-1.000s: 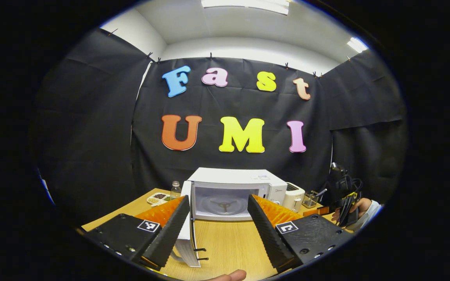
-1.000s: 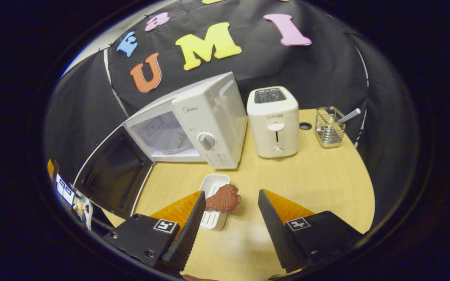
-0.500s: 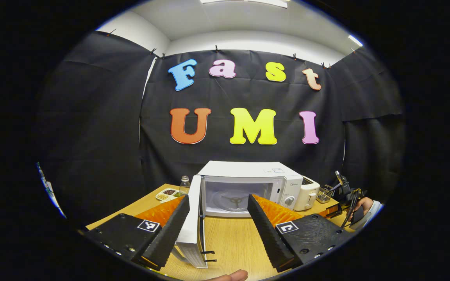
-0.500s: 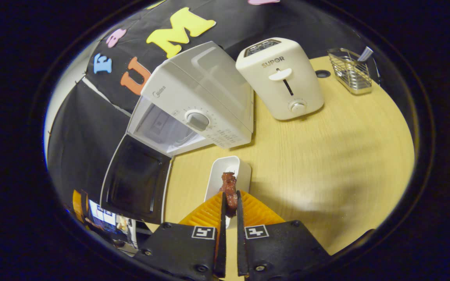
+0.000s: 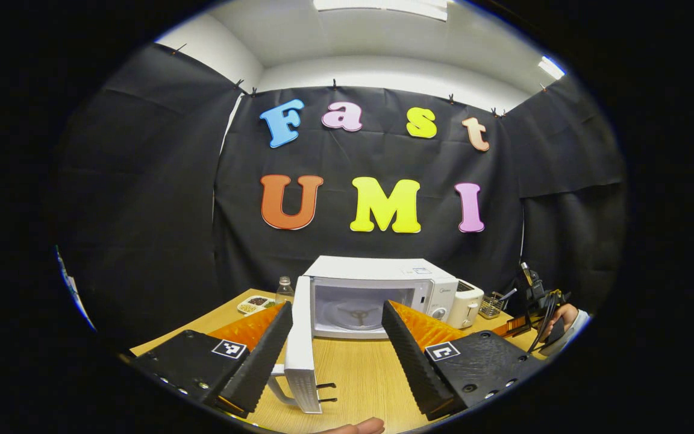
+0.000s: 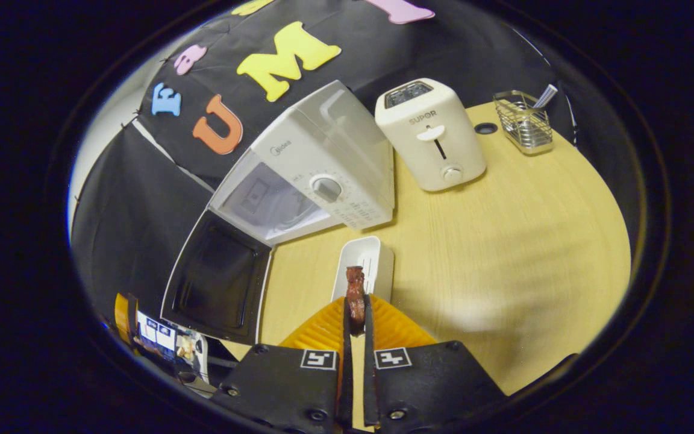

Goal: Open the microwave oven with the left hand, put the food in, and close the microwave oven.

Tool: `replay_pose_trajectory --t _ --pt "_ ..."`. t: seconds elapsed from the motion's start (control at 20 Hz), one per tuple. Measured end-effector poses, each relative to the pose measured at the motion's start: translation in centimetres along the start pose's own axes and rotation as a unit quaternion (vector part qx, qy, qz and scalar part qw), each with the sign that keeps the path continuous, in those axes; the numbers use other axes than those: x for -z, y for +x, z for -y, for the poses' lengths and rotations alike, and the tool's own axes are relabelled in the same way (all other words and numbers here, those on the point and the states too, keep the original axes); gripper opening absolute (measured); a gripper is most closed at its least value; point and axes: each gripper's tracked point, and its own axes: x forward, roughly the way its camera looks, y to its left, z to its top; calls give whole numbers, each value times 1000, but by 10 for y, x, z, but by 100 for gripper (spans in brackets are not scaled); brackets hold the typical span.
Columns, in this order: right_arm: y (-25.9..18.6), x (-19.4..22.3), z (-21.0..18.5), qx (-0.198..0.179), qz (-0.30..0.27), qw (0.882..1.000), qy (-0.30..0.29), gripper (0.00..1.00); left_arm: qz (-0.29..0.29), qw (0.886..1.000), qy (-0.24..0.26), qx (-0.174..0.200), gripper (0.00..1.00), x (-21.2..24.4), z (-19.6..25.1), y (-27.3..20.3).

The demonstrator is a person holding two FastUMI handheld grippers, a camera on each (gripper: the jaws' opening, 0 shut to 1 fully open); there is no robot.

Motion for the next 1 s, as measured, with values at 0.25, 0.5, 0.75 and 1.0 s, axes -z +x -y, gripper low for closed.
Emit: replay_pose_trajectory --t 0.25,0.5,0.75,1.0 --pt "-16 -6 -33 48 82 991 -93 10 1 1000 -16 -3 92 6 -22 -8" --pt "-8 -12 -87 67 157 971 -166 10 -4 999 -27 -23 92 12 -52 -18" --pt "36 -15 -134 80 193 955 -213 10 3 999 -39 -32 92 11 -73 -23" --pt "97 -26 -168 82 229 943 -227 10 5 998 -58 -34 92 13 -80 -22"
